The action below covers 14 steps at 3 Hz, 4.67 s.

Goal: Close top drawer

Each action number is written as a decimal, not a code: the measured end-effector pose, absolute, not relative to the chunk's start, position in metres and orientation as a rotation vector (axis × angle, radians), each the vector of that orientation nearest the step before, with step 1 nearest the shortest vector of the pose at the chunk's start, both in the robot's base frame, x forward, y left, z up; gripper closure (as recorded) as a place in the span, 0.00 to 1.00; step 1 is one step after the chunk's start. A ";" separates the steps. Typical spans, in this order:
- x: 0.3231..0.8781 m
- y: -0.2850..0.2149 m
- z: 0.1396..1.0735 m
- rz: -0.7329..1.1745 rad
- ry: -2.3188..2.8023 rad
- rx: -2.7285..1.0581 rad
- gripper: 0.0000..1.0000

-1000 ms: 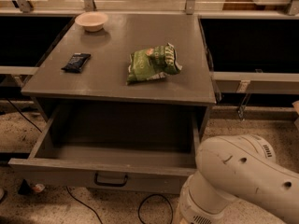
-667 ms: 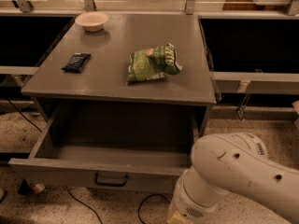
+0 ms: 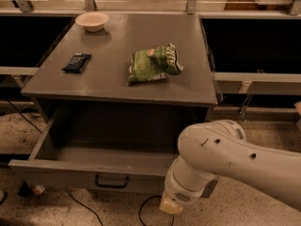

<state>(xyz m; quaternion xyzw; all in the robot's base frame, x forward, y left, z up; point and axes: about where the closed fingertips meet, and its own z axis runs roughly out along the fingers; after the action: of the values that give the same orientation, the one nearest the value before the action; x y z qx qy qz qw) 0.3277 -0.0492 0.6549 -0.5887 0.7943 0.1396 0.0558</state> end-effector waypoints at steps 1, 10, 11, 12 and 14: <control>0.337 -0.043 0.644 0.433 2.408 -1.820 1.00; 0.419 -0.014 0.622 0.247 2.436 -1.723 1.00; 0.457 -0.005 0.616 0.184 2.445 -1.708 1.00; 0.456 -0.005 0.614 0.179 2.459 -1.700 1.00; 0.477 0.000 0.618 0.126 2.471 -1.642 1.00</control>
Offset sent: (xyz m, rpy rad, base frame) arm 0.0508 0.0316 -0.0482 -0.0114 0.0449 0.0527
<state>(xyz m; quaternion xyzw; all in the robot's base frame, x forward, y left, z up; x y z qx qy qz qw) 0.4768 -0.0001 0.6177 -0.5509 0.8291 0.0424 0.0860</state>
